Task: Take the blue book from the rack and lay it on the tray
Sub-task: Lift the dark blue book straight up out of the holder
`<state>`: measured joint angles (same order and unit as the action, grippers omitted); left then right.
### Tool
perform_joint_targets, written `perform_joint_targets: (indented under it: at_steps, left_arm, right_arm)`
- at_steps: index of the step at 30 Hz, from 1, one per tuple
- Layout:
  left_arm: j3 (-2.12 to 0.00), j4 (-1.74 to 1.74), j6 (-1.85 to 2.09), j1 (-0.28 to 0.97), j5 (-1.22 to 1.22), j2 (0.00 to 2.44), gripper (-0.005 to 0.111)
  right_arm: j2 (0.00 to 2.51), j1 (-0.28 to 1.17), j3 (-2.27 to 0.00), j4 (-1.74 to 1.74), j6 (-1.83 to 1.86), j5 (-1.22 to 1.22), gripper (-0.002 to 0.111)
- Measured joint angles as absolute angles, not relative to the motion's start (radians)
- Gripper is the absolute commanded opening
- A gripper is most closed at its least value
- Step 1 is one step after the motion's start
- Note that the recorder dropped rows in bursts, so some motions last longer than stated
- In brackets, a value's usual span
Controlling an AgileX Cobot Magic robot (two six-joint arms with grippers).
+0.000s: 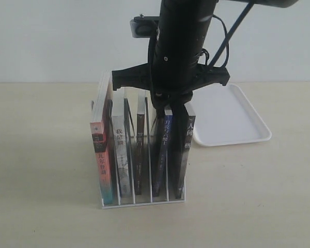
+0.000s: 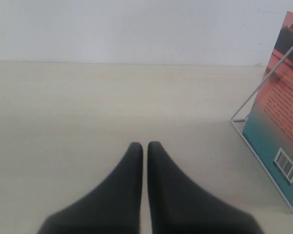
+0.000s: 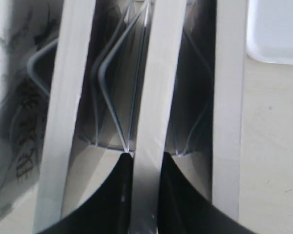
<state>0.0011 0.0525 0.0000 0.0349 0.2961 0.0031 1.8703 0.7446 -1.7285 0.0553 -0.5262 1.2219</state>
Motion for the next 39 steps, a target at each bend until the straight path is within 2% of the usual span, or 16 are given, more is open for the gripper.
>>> perform_joint_targets:
  at_steps: [16, 39]
  left_arm:
    - [0.001, 0.052, 0.0, 0.035, 0.296, 0.003, 0.004]
    - [0.001, 0.052, 0.0, 0.035, 0.296, 0.003, 0.004]
  right_arm:
    - [1.644, 0.739, -1.827, 0.065, -0.522, 1.25, 0.0]
    - [1.631, 0.739, -1.827, 0.071, -0.505, 1.252, 0.0]
